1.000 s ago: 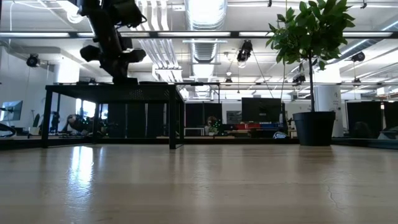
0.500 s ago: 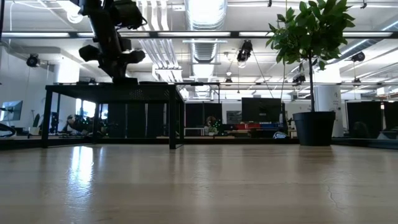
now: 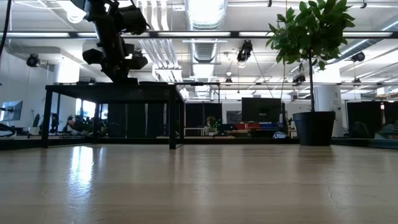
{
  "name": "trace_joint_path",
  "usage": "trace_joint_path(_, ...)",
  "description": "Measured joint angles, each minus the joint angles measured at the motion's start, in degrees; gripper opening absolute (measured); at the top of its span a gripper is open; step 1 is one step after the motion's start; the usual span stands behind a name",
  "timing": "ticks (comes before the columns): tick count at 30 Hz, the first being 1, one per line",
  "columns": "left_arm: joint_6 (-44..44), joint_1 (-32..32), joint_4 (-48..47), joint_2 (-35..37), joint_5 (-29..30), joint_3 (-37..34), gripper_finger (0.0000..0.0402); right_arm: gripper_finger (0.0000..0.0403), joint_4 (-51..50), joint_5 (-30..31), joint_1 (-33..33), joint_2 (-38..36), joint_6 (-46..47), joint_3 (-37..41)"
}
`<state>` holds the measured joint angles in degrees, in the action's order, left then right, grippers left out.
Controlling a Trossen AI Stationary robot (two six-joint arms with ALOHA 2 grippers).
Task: Pick & Place Mini shaped plates
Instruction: Stack the leaf shaped plate on top of the stacked leaf shaped plate on the shelf
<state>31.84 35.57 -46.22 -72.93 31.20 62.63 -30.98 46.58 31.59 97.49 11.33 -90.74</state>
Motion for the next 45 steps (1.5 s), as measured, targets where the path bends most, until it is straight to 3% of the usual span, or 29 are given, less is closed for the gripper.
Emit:
trace_joint_path(14,-2.36,0.15,2.24,0.04,4.25,1.16,0.006,0.0072,0.0,-0.01,-0.04,0.0,0.0,-0.01)
trace_joint_path(25,-13.34,0.11,-5.0,0.39,-3.06,6.91,0.006,0.0072,0.0,-0.02,-0.04,0.0,0.03,0.0)
trace_joint_path(31,-17.54,0.11,-5.85,0.3,-3.14,4.68,0.006,0.0072,0.0,-0.03,-0.04,0.0,0.22,0.0)
trace_joint_path(45,-18.43,0.15,-5.76,0.2,0.32,3.06,0.006,0.0072,0.0,-0.03,-0.44,0.0,0.22,0.0)
